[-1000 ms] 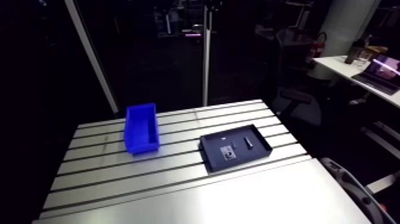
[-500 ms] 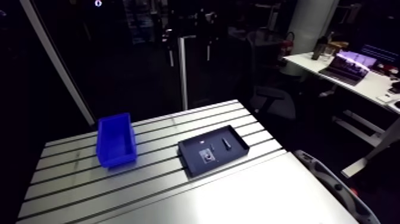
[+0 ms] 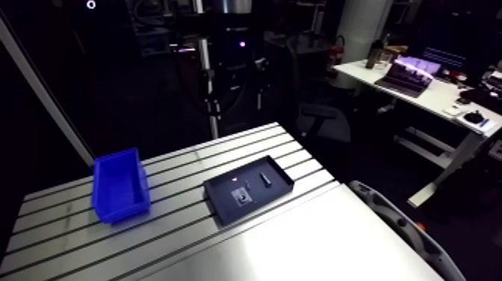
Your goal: Pick up the M10 bolt from the tray and put it into the blue bin.
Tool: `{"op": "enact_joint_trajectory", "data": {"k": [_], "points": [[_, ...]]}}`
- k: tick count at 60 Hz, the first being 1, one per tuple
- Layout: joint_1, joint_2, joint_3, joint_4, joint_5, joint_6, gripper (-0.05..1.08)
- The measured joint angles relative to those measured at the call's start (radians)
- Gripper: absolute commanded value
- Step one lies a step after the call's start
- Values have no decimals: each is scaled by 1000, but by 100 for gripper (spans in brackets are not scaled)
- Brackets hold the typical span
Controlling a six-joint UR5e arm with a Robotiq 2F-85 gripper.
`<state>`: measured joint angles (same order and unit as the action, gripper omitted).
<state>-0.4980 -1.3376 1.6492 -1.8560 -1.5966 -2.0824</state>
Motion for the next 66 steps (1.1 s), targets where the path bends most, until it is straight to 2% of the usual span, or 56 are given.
{"op": "enact_joint_trajectory", "data": {"k": [12, 66], "points": [[-18, 24, 33, -47, 2, -9, 1], [-57, 137, 94, -157, 0, 20, 3]]}}
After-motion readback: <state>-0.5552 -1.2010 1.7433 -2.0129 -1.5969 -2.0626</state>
